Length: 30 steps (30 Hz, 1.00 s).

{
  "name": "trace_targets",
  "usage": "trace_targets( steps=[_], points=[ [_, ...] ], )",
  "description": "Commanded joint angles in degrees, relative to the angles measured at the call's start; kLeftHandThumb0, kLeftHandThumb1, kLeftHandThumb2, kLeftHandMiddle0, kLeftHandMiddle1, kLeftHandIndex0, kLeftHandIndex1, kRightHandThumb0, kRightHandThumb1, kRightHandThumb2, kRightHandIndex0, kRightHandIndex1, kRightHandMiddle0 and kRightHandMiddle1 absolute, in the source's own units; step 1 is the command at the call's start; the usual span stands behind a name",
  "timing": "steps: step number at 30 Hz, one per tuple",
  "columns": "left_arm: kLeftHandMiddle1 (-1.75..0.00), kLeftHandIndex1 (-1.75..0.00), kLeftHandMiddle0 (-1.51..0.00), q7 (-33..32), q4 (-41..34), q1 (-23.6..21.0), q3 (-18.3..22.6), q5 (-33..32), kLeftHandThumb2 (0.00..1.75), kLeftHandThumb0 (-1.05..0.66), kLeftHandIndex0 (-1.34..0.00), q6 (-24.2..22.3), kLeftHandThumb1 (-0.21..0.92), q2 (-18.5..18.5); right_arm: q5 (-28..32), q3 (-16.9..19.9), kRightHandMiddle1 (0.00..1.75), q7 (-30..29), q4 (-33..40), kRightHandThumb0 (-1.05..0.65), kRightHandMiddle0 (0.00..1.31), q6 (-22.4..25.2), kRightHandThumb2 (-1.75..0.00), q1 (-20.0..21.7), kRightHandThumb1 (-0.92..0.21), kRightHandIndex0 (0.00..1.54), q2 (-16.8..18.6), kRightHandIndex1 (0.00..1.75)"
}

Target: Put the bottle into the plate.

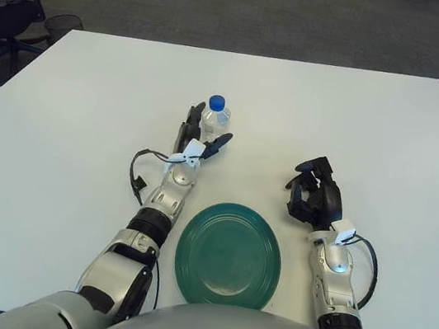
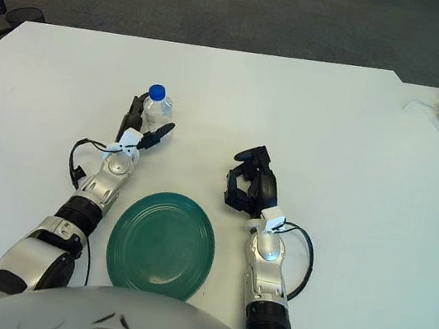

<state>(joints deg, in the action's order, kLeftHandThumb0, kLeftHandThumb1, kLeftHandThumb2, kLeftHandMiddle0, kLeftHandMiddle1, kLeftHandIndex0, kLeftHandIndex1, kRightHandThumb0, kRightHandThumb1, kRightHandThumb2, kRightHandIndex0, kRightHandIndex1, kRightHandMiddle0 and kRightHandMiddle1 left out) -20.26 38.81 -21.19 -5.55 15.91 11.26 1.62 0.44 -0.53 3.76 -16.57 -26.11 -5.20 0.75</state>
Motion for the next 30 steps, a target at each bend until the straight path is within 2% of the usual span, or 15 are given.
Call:
trace_targets(
  steps=[1, 2, 3, 5, 8, 10, 17, 23, 30],
  points=[
    [-1.53, -1.56, -0.41, -0.5, 4.7, 0.2, -1.2, 1.3, 0.12, -0.83, -0.23, 3.9, 0.86, -1.3, 0.1, -0.1, 1.75, 0.0, -3.7, 0.0, 0.2, 2.6, -1.07, -3.0, -0.53, 0.51, 0.1, 1.7],
    [-1.57, -1.6, -0.47, -1.2, 6.2, -0.5, -1.2, 1.6, 0.12, -0.81, -0.26, 5.6, 0.85, -1.5, 0.1, 0.0, 1.75, 0.0, -3.8, 0.0, 0.2, 2.5, -1.07, -3.0, -0.53, 0.51, 0.2, 1.69],
    [-1.63, -1.65, -0.6, -1.8, 7.4, -0.9, -1.3, 1.8, 0.34, -0.68, -0.41, 6.9, 0.72, -1.6, 0.1, 0.0, 1.75, 0.0, -3.8, 0.0, 0.2, 2.5, -1.06, -3.0, -0.53, 0.51, 0.2, 1.69],
    [-1.7, -1.71, -0.82, -3.4, 8.8, -1.5, -1.4, 2.1, 0.79, -0.45, -0.63, 9.1, 0.49, -1.5, 0.2, -0.1, 1.75, 0.1, -3.9, 0.0, 0.2, 2.3, -1.06, -2.9, -0.53, 0.5, 0.2, 1.69],
    [-1.73, -1.73, -1.01, -4.8, 10.2, -2.3, -1.1, 1.6, 1.08, -0.26, -0.81, 11.0, 0.36, -0.8, 0.2, -0.1, 1.75, 0.4, -4.0, 0.0, 0.2, 2.3, -1.07, -2.8, -0.53, 0.5, -0.1, 1.7],
    [-1.74, -1.74, -1.08, -5.2, 10.4, -2.5, -1.0, 1.1, 1.18, -0.19, -0.88, 11.7, 0.33, -0.3, 0.1, -0.2, 1.75, 0.4, -4.0, 0.0, 0.2, 2.2, -1.07, -2.8, -0.53, 0.5, -0.2, 1.7],
    [-1.75, -1.75, -1.24, -5.5, 11.6, -3.1, -0.6, -0.1, 1.33, -0.08, -1.03, 13.4, 0.28, 0.5, -0.2, -0.2, 1.75, 0.5, -3.9, 0.0, 0.19, 2.5, -1.06, -2.8, -0.53, 0.5, -0.6, 1.7],
    [-1.75, -1.75, -1.28, -6.1, 12.4, -3.4, -0.4, 0.0, 1.37, -0.05, -1.08, 14.9, 0.27, 0.7, 0.0, 0.0, 1.75, 0.1, -3.6, 0.0, 0.19, 3.1, -1.06, -3.0, -0.54, 0.5, -0.2, 1.7],
    [-1.75, -1.75, -1.29, -6.8, 13.2, -3.8, -0.3, 0.2, 1.38, -0.05, -1.09, 15.6, 0.26, 1.0, 0.3, 0.1, 1.75, 0.5, -4.5, 0.0, 0.2, 1.3, -1.07, -2.8, -0.53, 0.5, -0.3, 1.71]
  ],
)
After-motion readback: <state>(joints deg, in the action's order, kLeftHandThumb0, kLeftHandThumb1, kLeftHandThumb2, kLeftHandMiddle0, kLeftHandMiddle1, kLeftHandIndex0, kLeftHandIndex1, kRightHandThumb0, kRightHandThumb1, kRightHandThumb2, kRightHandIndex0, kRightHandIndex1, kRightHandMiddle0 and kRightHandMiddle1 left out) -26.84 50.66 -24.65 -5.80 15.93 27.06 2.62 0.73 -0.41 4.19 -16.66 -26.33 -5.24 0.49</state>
